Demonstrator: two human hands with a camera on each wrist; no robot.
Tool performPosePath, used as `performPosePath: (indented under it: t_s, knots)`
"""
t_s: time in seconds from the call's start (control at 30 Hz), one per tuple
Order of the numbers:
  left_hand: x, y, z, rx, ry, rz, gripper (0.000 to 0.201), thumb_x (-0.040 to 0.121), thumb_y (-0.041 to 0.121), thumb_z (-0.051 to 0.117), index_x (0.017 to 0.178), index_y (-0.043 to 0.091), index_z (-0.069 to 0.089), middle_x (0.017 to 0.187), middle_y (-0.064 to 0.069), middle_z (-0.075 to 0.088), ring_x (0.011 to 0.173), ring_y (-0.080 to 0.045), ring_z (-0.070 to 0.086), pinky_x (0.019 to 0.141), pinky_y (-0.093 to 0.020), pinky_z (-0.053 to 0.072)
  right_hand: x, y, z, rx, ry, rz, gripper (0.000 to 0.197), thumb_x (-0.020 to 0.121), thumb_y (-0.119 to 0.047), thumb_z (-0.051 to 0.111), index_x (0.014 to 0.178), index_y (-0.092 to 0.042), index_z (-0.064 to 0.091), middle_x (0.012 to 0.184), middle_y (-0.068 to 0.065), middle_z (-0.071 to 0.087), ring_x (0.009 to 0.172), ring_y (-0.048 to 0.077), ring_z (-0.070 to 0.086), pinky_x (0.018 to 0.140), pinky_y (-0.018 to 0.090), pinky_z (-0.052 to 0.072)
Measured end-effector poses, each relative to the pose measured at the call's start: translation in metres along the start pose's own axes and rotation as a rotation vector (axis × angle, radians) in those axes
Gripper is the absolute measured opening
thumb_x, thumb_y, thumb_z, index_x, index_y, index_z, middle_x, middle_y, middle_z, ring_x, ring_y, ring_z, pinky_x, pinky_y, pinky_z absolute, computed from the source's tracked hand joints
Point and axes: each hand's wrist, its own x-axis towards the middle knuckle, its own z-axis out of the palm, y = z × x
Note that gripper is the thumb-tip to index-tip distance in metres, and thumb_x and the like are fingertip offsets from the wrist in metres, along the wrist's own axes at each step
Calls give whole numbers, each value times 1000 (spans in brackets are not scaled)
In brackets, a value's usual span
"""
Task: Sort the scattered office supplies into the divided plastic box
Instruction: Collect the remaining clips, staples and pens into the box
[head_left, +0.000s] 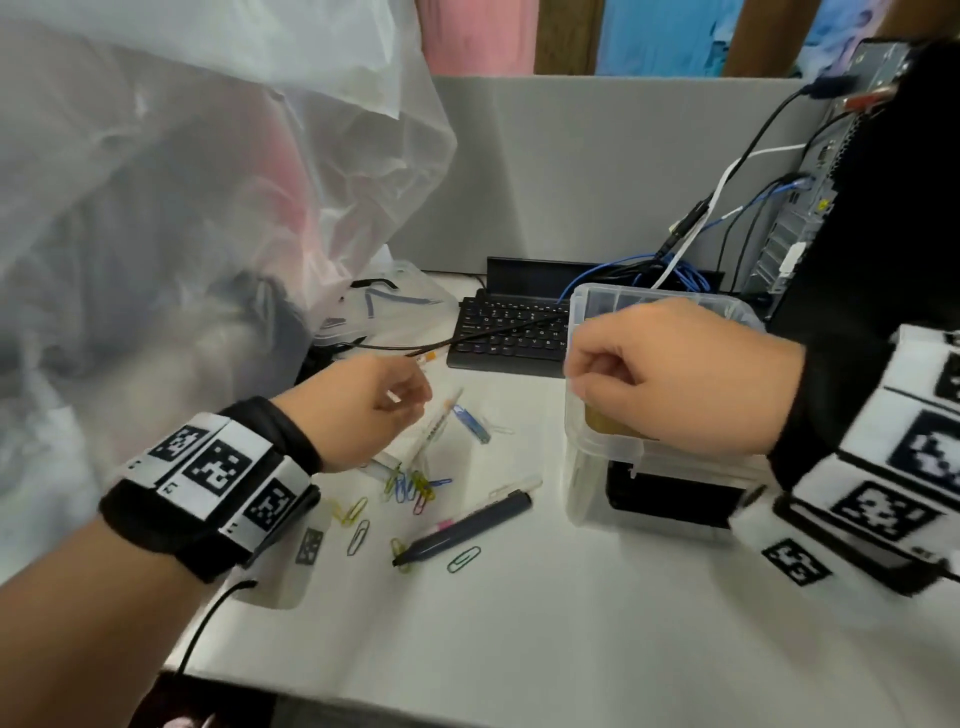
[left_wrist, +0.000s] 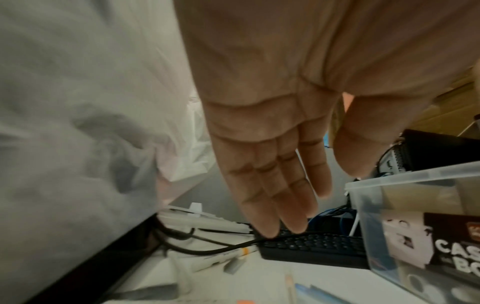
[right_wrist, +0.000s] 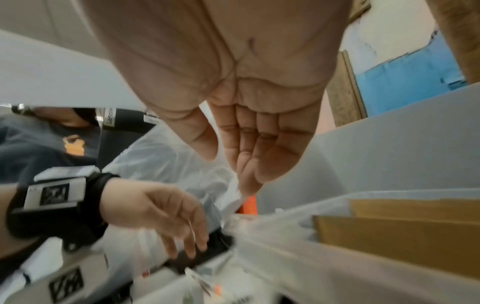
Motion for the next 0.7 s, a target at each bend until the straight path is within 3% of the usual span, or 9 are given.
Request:
performPosePath:
  t_s: [0.07,0.2,0.4,0.47,0.6,0.7]
  knots:
    - [-4,-12,1,76,-7,-57,8,92,22,56,97,23,62,98,7,64,88,-13,61,80,-26,49,8,-16,2,80,83,-6,13,88,-19,51,82,-19,62,76,-7,62,74,12,55,71,22,45]
    - [-10,-34,3,164,5,-171,10,91,20,54,96,22,62,96,6,62,87,-14,57,73,-21,40,27,-53,20,236,159,13,14,88,-16,49,85,-19,62,85,-2,65,82,17,59,75,26,48]
    - [-7,-61,15,235,-51,-339,7,88,19,56,92,25,57,105,0,62,88,-18,54,74,-23,40,60,-83,81,173,-60,73,23,91,-5,46,109,-7,60,111,11,60,100,27,58,85,32,50]
    - [-5,-65,23,254,-87,-356,14,87,20,57,101,23,57,109,-2,61,93,-19,55,76,-23,41,76,-86,102,136,-149,104,24,90,-6,49,110,-6,61,114,12,59,103,28,58,88,35,51]
    - [-2,-63,36,279,-85,-316,27,91,23,54,118,20,58,116,-2,59,105,-20,56,79,-21,39,107,-89,133,103,-224,189,19,87,-14,58,104,-9,65,107,10,65,100,28,61,85,36,52]
    - [4,-63,39,278,-77,-331,30,92,18,52,121,20,58,118,-5,59,106,-21,57,80,-23,42,124,-91,148,76,-218,207,15,89,-22,59,82,-9,59,89,9,64,88,27,61,69,29,44]
